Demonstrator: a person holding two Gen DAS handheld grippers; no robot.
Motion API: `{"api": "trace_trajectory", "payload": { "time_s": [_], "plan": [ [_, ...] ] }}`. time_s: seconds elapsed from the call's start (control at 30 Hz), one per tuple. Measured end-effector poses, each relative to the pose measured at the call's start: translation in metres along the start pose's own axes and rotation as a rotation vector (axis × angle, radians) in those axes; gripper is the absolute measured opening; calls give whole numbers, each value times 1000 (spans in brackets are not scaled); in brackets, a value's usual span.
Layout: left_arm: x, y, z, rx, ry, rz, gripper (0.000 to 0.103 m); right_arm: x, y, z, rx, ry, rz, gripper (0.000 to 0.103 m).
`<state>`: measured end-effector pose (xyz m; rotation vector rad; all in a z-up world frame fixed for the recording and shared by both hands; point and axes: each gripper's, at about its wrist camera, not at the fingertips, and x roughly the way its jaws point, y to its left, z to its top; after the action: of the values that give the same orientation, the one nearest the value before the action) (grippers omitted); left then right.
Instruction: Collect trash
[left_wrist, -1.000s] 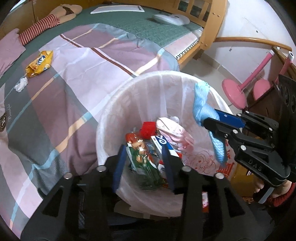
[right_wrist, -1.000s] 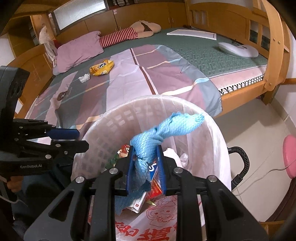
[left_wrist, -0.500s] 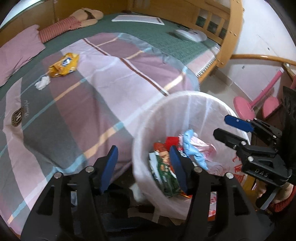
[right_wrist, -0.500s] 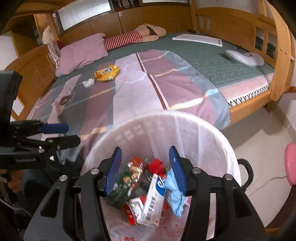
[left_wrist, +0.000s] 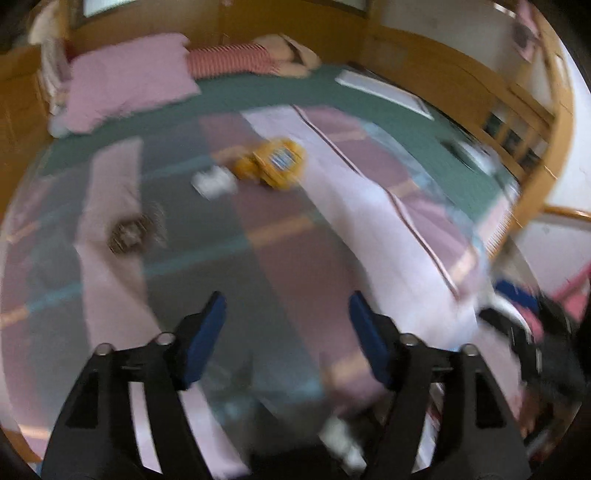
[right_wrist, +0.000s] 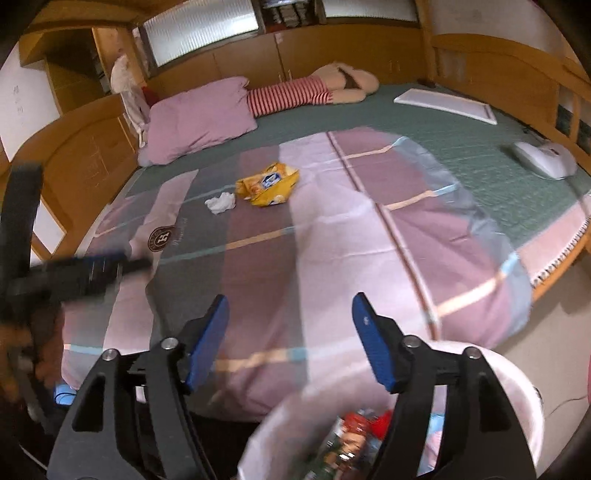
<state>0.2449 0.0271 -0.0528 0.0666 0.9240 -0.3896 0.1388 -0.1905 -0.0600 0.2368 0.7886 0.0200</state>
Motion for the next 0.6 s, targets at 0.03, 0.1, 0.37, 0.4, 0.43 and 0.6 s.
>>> {"api": "trace_trajectory", "payload": {
  "time_s": [0.03,0.1,0.37,0.4,0.43,0.6],
  "plan": [
    [9,8,17,2,-28,29,89,8,3,2,5,12,11,69],
    [29,19,48,5,-74,45,94,22,7,4,24,37,24,70],
    [178,40,147,-22,-20,-4,98,72,10,-2,55,167,13,72],
    [197,41,153,-32,4,0,98,76,8,-3,61,177,9,72],
    [215,42,155,-35,22,0,98,79,7,-4,66,186,5,72],
    [262,52,141,-2,148,-27,67,89,1,-5,74,206,-13,72]
  ]
}}
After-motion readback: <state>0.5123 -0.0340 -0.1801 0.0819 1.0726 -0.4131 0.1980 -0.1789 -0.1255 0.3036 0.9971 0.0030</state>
